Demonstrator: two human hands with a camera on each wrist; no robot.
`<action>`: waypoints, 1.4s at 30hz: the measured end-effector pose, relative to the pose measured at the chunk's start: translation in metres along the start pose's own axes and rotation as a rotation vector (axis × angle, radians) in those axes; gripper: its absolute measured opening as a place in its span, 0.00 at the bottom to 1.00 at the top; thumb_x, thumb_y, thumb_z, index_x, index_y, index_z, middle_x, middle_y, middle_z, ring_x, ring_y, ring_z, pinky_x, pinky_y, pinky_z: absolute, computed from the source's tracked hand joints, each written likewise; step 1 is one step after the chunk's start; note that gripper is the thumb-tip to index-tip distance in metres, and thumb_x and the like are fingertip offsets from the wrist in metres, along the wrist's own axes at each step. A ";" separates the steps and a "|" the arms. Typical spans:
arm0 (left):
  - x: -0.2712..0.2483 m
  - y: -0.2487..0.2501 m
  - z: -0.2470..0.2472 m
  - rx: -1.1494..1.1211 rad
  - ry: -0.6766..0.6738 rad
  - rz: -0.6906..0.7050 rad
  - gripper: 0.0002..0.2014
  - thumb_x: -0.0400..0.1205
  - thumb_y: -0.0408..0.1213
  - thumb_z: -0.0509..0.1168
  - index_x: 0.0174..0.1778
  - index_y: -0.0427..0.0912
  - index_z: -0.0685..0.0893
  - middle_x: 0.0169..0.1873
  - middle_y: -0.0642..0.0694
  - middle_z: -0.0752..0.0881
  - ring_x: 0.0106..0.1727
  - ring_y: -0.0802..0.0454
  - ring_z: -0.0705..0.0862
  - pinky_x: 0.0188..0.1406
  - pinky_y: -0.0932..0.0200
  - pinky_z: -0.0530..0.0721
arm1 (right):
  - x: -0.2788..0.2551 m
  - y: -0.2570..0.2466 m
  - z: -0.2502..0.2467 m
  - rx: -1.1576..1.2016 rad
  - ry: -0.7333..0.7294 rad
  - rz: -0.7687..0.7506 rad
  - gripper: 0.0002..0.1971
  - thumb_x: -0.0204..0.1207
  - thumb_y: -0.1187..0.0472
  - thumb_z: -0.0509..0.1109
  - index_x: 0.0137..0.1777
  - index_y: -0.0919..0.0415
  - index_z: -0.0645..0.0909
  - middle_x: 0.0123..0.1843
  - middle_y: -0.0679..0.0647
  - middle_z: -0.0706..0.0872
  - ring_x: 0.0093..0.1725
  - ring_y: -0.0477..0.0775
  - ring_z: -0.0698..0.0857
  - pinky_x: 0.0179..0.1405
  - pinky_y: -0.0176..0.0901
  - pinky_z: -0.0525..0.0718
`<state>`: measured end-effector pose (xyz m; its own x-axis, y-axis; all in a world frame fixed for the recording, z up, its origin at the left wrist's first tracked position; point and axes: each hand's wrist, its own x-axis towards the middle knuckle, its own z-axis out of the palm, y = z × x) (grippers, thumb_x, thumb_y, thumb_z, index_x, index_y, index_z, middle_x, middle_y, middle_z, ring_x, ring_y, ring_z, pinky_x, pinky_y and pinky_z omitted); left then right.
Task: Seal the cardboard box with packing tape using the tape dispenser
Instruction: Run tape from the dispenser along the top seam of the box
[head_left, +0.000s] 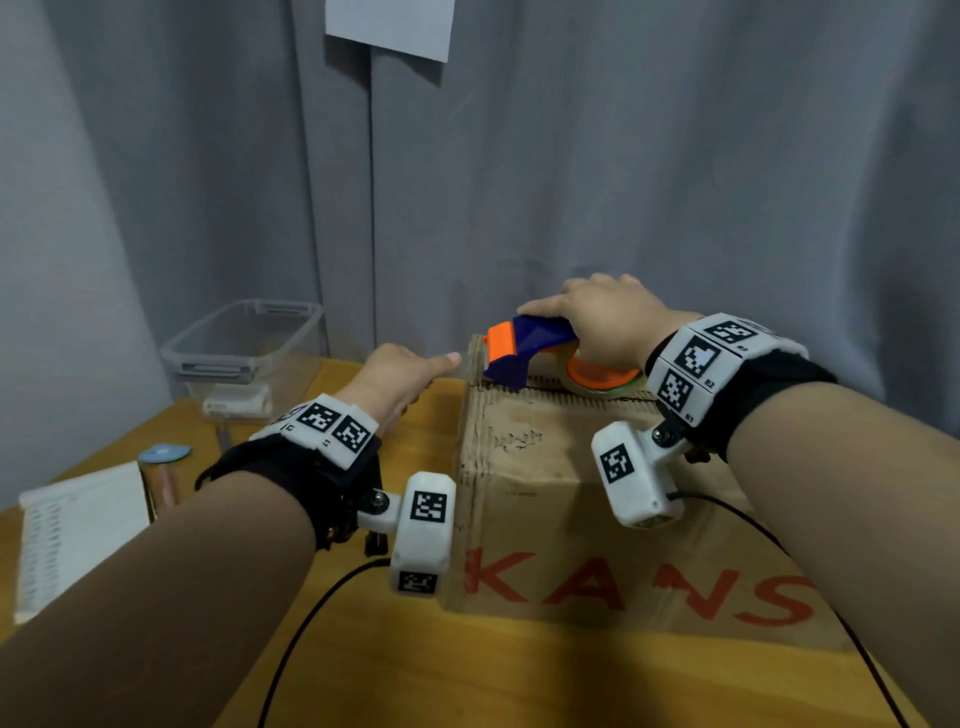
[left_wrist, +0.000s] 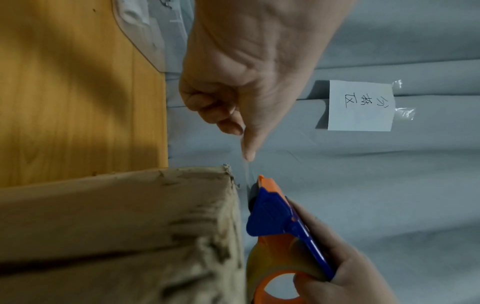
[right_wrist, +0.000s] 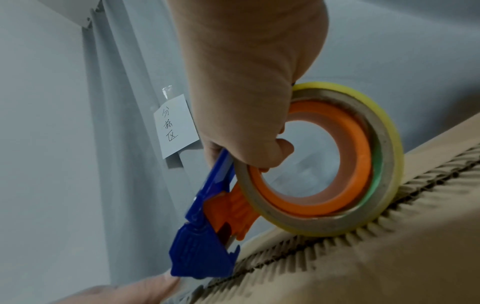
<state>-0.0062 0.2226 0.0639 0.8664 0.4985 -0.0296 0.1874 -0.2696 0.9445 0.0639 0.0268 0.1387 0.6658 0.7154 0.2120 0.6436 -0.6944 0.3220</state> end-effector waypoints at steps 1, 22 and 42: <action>0.000 0.001 0.000 -0.017 0.014 0.005 0.17 0.77 0.46 0.72 0.46 0.32 0.83 0.38 0.45 0.84 0.39 0.48 0.84 0.42 0.53 0.83 | 0.001 -0.001 0.000 -0.005 -0.003 -0.004 0.31 0.75 0.56 0.62 0.78 0.35 0.61 0.60 0.55 0.77 0.63 0.62 0.75 0.55 0.52 0.68; 0.003 -0.007 -0.016 0.086 -0.002 -0.072 0.11 0.79 0.41 0.70 0.33 0.43 0.78 0.22 0.48 0.70 0.22 0.53 0.65 0.32 0.59 0.79 | 0.011 -0.016 -0.015 -0.125 -0.069 -0.144 0.30 0.80 0.63 0.55 0.77 0.35 0.61 0.50 0.50 0.72 0.58 0.59 0.77 0.54 0.49 0.69; 0.009 -0.009 -0.001 0.893 -0.243 0.009 0.36 0.77 0.70 0.50 0.27 0.37 0.77 0.21 0.44 0.77 0.25 0.50 0.75 0.29 0.58 0.71 | 0.014 -0.015 -0.007 -0.001 -0.077 -0.120 0.35 0.74 0.66 0.60 0.76 0.34 0.63 0.48 0.46 0.71 0.57 0.59 0.78 0.49 0.49 0.72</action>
<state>-0.0002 0.2302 0.0558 0.9239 0.3341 -0.1863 0.3799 -0.8582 0.3451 0.0615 0.0479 0.1429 0.6109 0.7853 0.1006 0.7201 -0.6040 0.3415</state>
